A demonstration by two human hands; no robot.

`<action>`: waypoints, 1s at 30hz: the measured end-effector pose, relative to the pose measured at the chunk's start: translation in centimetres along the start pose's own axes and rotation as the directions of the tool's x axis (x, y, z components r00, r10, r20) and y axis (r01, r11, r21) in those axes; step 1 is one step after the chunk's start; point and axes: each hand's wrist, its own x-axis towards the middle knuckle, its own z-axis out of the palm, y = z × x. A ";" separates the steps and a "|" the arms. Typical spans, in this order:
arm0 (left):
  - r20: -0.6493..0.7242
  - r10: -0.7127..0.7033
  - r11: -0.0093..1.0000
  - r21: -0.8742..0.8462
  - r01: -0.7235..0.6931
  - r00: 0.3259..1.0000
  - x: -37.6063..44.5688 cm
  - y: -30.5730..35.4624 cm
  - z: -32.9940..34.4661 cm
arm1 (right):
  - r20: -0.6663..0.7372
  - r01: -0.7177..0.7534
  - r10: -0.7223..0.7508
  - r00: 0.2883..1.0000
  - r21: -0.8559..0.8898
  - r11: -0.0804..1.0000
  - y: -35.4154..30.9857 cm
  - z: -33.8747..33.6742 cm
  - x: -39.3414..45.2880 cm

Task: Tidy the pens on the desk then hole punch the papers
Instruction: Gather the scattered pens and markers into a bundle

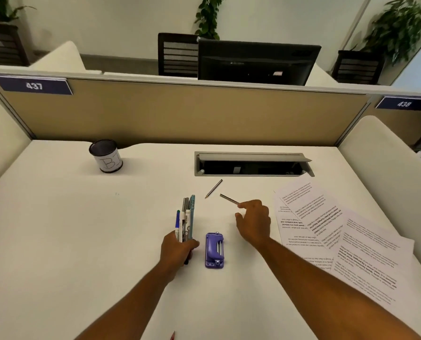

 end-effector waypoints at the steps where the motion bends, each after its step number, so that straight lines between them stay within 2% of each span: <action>1: 0.002 -0.004 1.000 -0.003 0.004 1.000 0.1 -0.5 -0.2 | -0.002 0.030 -0.031 1.000 -0.104 0.994 0.8 0.3 0.3; 5: 0.015 -0.037 0.997 -0.064 0.038 0.999 0.4 -1.3 -0.7 | 0.052 0.040 -0.024 0.998 -0.351 0.936 2.5 1.0 0.9; 9: 0.028 -0.057 0.996 -0.072 0.059 0.998 1.0 -1.2 -0.8 | 0.029 0.067 -0.061 0.998 -0.381 0.922 2.7 1.5 1.2; 16: 0.048 -0.044 0.999 -0.030 0.045 0.998 2.2 -0.7 -1.0 | 0.164 0.035 0.005 0.987 -0.244 0.969 0.6 2.6 2.9; 19: 0.043 -0.054 0.998 -0.040 0.056 0.998 2.8 -0.4 -1.4 | 0.195 -0.142 0.136 0.971 0.020 0.990 -1.7 3.0 4.0; 21: 0.056 -0.074 0.996 -0.050 0.076 0.996 3.3 -0.3 -1.8 | 0.234 -0.282 0.236 0.943 0.187 0.941 -3.3 3.3 4.7; 26: 0.112 -0.098 0.991 -0.077 0.106 0.989 3.8 -0.5 -2.1 | 0.340 -0.501 0.379 0.861 0.432 0.750 -6.6 4.7 6.8; 28: 0.122 -0.097 0.991 -0.083 0.108 0.988 3.9 -0.6 -2.1 | 0.339 -0.540 0.425 0.839 0.430 0.723 -7.9 5.6 7.5; 30: 0.127 -0.104 0.989 -0.095 0.116 0.986 3.9 -0.6 -2.2 | 0.302 -0.491 0.403 0.864 0.328 0.807 -8.8 6.5 7.9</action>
